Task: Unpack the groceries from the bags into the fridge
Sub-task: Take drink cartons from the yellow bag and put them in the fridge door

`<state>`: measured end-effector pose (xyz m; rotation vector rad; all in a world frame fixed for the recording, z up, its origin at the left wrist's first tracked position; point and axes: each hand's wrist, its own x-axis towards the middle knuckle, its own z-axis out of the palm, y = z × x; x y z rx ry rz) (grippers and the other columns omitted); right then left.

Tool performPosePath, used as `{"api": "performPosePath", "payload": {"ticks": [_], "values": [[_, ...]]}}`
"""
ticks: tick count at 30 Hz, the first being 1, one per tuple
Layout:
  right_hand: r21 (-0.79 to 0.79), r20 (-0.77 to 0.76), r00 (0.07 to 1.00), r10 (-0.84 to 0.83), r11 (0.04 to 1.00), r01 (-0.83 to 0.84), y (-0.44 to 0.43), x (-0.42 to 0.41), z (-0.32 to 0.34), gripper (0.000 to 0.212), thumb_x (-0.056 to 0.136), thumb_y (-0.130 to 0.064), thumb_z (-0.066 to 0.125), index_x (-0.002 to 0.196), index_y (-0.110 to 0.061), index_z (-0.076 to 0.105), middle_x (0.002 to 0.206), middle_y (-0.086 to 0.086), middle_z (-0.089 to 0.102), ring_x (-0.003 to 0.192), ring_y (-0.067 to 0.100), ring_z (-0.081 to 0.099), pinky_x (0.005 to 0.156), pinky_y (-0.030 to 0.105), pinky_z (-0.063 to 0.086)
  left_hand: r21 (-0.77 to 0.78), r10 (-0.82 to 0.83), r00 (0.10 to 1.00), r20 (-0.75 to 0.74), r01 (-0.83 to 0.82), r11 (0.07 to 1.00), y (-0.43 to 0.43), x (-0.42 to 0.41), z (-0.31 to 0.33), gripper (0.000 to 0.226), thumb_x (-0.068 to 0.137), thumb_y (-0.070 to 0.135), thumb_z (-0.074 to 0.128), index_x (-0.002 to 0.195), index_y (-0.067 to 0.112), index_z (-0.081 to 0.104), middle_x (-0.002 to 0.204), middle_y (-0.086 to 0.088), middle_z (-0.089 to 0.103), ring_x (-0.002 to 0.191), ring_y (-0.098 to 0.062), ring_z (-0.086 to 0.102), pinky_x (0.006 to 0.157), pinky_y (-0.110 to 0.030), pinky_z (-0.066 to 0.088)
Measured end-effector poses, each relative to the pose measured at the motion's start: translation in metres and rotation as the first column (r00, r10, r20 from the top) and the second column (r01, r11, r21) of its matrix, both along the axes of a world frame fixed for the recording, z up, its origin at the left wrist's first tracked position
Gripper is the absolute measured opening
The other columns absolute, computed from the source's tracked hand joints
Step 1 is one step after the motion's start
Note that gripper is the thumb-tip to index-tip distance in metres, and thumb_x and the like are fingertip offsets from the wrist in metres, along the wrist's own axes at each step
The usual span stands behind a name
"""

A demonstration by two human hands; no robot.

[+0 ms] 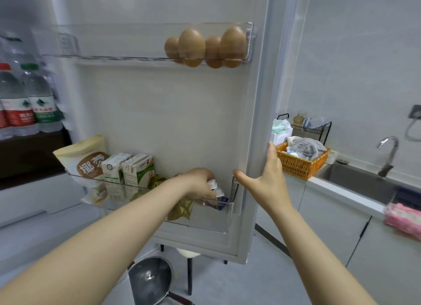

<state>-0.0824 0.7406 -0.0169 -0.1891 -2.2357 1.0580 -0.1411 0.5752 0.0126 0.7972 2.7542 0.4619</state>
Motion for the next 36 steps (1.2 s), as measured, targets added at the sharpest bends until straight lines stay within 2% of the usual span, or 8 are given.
{"api": "performPosePath", "payload": {"ticks": [3,8,12,17,20,23,27,36], "values": [[0.005,0.000,1.000,-0.002,1.000,0.002,0.000,-0.001,-0.001,0.109,0.076,-0.038,0.077,0.154,-0.023,0.002,0.158,0.000,0.018,0.144,0.015,0.020,0.110,0.030,0.025,-0.003,-0.001,0.999,0.053,0.001,1.000,0.003,-0.002,-0.002,0.015,0.082,0.019,0.065,0.084,0.014,0.050,0.072,-0.003,0.046,0.056,-0.016,0.044,0.036,-0.008,0.030],[-0.004,-0.003,1.000,-0.001,1.000,0.001,0.001,-0.003,-0.001,0.109,0.076,-0.037,0.076,0.154,-0.024,0.001,0.158,0.000,0.018,0.144,0.016,0.020,0.109,0.029,0.025,-0.019,-0.030,0.999,0.011,0.030,0.999,0.005,-0.006,-0.006,0.014,0.082,0.016,0.065,0.084,0.014,0.050,0.079,-0.005,0.041,0.071,-0.018,0.039,0.055,-0.019,0.036],[-0.009,-0.009,1.000,-0.002,1.000,0.002,0.001,-0.003,-0.004,0.109,0.076,-0.038,0.077,0.154,-0.025,0.001,0.158,-0.001,0.017,0.144,0.014,0.018,0.105,0.023,0.022,-0.036,-0.026,0.998,0.056,0.028,0.999,0.002,-0.013,-0.007,0.023,0.076,0.019,0.075,0.092,0.009,0.062,0.076,-0.003,0.052,0.061,-0.017,0.047,0.040,-0.013,0.033],[-0.031,-0.006,1.000,-0.002,1.000,0.001,0.001,-0.003,-0.005,0.109,0.076,-0.037,0.077,0.153,-0.026,0.001,0.158,-0.002,0.017,0.144,0.012,0.018,0.102,0.021,0.021,0.088,-0.004,0.987,0.160,-0.011,0.996,0.001,-0.020,-0.013,0.024,0.073,0.017,0.078,0.076,0.014,0.055,0.063,0.003,0.049,0.051,-0.008,0.047,0.032,-0.009,0.031],[-0.034,-0.002,1.000,0.001,0.999,-0.001,0.001,-0.003,-0.004,0.109,0.076,-0.037,0.076,0.153,-0.027,0.001,0.158,-0.002,0.017,0.144,0.012,0.018,0.101,0.021,0.021,0.199,-0.005,0.962,0.273,-0.052,0.979,-0.002,-0.021,-0.013,0.022,0.072,0.014,0.081,0.081,0.011,0.061,0.069,0.001,0.053,0.060,-0.010,0.056,0.044,-0.010,0.043],[-0.031,-0.006,1.000,-0.005,1.000,0.005,0.001,-0.004,-0.004,0.108,0.077,-0.037,0.076,0.153,-0.026,0.001,0.158,-0.002,0.017,0.144,0.012,0.018,0.101,0.021,0.020,0.226,-0.009,0.937,0.348,-0.075,0.971,-0.002,-0.023,-0.015,0.024,0.067,0.015,0.085,0.081,0.012,0.065,0.077,-0.002,0.060,0.076,-0.019,0.061,0.067,-0.027,0.059],[-0.038,-0.005,1.000,-0.004,0.999,0.004,0.001,-0.004,-0.004,0.108,0.076,-0.037,0.076,0.153,-0.027,0.001,0.157,-0.002,0.018,0.142,0.012,0.021,0.100,0.021,0.022,0.211,0.014,0.927,0.374,-0.100,0.972,-0.002,-0.022,-0.014,0.027,0.064,0.015,0.087,0.083,0.010,0.068,0.090,-0.006,0.067,0.091,-0.022,0.067,0.078,-0.035,0.060],[-0.032,-0.001,1.000,-0.005,0.999,0.004,0.001,-0.005,-0.005,0.109,0.076,-0.038,0.076,0.153,-0.027,0.001,0.157,0.000,0.019,0.144,0.015,0.020,0.110,0.031,0.025,0.156,0.030,0.948,0.317,-0.084,0.984,-0.002,-0.015,-0.006,0.041,0.069,0.037,0.083,0.097,0.009,0.072,0.091,-0.008,0.073,0.077,-0.018,0.071,0.067,-0.025,0.059]]}}
